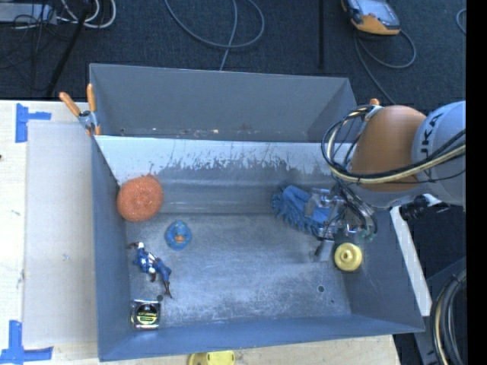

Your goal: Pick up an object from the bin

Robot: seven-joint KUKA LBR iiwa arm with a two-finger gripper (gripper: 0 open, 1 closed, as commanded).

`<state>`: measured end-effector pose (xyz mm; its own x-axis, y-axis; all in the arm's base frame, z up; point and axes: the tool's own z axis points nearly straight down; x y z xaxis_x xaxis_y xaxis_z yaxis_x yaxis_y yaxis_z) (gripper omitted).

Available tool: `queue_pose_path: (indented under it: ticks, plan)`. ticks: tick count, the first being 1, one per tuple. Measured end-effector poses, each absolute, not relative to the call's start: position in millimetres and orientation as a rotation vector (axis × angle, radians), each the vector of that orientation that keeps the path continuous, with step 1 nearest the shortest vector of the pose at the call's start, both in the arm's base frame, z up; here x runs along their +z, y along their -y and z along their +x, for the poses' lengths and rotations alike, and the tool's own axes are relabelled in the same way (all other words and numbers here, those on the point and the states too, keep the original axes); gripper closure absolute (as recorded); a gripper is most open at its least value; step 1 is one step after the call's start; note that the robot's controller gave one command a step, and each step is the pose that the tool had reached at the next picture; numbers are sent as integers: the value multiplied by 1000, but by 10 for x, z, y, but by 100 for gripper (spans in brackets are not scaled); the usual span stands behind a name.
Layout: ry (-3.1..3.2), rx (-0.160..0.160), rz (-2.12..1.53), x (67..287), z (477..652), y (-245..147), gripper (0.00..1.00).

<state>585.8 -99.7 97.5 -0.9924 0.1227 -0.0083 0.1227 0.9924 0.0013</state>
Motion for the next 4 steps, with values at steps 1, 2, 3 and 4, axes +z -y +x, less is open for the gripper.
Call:
queue_pose_path:
  ticks: [1, 2, 3, 4]
  plan:
    - [-3131, 3, 279, 861, 5990, 1099, 0]
    - [-3105, 0, 457, 1002, 6144, 1246, 0]
    - [-3083, 2, 591, 695, 6162, 1271, 0]
    - [-3083, -2, 581, 715, 6100, 1099, 100]
